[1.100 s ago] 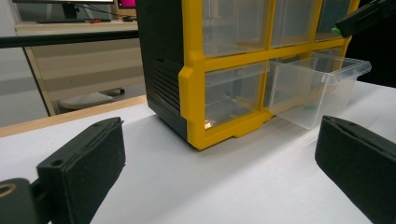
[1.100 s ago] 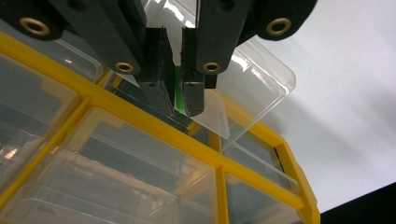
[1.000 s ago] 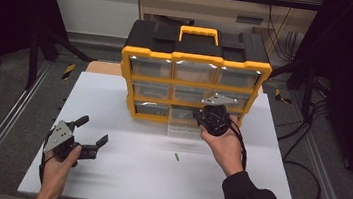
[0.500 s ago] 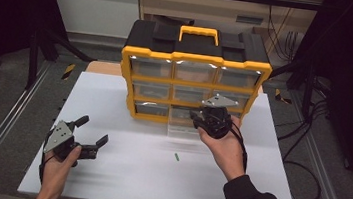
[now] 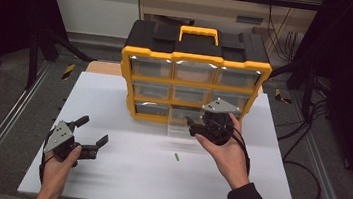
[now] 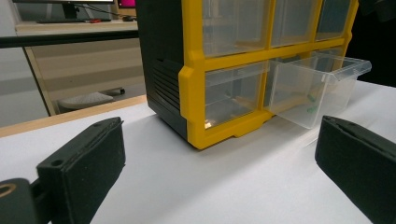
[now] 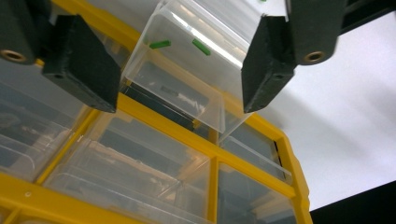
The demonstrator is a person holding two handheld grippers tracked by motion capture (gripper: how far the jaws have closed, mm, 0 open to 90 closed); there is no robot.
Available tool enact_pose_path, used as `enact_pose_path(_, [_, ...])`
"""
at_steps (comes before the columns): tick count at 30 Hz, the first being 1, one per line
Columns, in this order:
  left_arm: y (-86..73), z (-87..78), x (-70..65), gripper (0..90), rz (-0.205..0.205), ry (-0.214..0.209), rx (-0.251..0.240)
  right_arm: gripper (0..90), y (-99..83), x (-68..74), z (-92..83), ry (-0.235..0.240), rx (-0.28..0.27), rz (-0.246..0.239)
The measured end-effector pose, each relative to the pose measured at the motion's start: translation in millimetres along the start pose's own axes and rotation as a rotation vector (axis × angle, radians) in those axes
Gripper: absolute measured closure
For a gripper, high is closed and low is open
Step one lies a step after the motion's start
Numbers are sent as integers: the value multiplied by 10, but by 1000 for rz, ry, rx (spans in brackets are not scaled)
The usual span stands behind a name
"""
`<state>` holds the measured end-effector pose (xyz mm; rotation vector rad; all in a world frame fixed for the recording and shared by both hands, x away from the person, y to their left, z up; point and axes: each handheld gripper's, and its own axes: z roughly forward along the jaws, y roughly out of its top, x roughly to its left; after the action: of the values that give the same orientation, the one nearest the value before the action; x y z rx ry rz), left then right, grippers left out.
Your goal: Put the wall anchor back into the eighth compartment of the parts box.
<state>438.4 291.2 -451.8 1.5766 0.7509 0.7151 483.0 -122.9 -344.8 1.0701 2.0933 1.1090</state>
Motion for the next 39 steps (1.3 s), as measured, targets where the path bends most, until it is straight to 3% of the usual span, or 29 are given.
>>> enact_pose_path(8, [0,-2,1,12,0,0,0,164,-72,58,-57,0,15,-7])
enact_pose_path(23, [-1,0,-5,11,2,-1,1,130,-336,160,-184,8,63,3])
enact_pose_path(39, [-1,0,-8,11,3,-2,0,128,-667,248,-44,46,160,-1])
